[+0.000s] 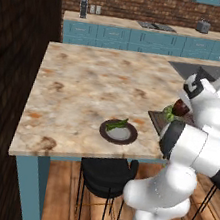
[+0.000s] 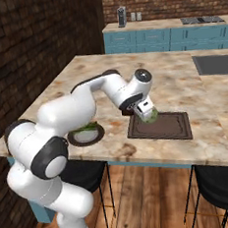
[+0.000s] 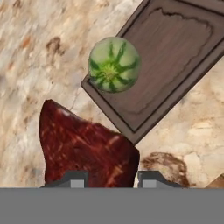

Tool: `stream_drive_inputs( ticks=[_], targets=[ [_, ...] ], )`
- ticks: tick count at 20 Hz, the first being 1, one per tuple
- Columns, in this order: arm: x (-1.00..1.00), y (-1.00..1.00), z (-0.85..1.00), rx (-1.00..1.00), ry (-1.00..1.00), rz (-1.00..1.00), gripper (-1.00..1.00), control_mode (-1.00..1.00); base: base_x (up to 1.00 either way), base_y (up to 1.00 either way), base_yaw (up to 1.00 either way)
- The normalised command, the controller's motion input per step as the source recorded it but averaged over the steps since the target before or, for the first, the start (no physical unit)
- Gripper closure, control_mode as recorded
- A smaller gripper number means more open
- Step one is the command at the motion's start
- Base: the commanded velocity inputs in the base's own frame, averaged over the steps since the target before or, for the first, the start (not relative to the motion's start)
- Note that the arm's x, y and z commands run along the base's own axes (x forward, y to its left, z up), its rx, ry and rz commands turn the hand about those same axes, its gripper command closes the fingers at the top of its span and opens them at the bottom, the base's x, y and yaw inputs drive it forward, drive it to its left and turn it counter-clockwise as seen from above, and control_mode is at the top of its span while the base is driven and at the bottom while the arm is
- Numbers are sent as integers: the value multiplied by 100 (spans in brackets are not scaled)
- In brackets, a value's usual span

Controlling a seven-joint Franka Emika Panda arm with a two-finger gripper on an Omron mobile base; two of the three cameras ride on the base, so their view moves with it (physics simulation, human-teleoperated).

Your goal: Create a steak meal by picking up the steak and asparagus from the tray and placing them on the plate. Leave the zucchini on the tray.

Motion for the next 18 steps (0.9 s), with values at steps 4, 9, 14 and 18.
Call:
stream_drive_inputs(
  ticks=[4, 9, 14, 18],
  targets=[
    [-26, 100, 6, -2, 9, 6, 100, -100, 0, 0, 0],
    [-1, 100, -9, 0, 23, 8, 100, -100, 0, 0, 0],
    [3, 100, -50, 0, 23, 10, 100, -100, 0, 0, 0],
    [21, 73, -76, 3, 12, 15, 100, -100, 0, 0, 0]
  ],
)
